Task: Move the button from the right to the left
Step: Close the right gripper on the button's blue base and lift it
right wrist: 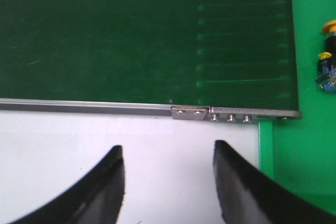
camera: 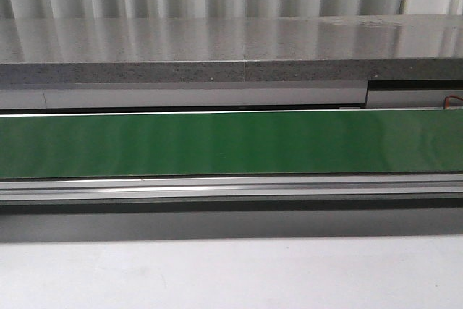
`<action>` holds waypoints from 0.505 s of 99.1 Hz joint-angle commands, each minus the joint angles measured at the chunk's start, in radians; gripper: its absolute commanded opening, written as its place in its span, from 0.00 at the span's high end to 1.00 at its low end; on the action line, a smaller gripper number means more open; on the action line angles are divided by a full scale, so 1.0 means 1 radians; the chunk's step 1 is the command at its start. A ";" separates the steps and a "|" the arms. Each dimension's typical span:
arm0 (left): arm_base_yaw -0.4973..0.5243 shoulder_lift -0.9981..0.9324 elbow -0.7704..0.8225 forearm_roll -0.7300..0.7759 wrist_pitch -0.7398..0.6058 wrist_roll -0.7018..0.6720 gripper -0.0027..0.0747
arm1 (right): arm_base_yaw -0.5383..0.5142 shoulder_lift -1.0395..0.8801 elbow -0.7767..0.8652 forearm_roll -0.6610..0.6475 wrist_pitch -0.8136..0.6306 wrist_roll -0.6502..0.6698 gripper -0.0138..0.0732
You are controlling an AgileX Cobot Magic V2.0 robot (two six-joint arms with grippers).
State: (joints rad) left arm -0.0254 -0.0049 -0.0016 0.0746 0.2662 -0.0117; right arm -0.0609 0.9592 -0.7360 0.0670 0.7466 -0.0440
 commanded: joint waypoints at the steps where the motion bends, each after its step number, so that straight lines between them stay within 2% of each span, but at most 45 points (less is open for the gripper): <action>1: -0.003 -0.034 0.026 -0.008 -0.080 -0.009 0.99 | -0.005 0.038 -0.066 0.006 -0.021 -0.008 0.26; 24: -0.003 -0.034 0.026 -0.008 -0.080 -0.009 0.99 | -0.016 0.170 -0.168 -0.025 0.034 0.001 0.26; 50: -0.003 -0.034 0.026 -0.008 -0.080 -0.009 0.99 | -0.211 0.334 -0.296 -0.026 0.075 0.044 0.26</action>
State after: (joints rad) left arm -0.0254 -0.0049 -0.0016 0.0746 0.2662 -0.0117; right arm -0.2159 1.2705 -0.9709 0.0544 0.8443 0.0000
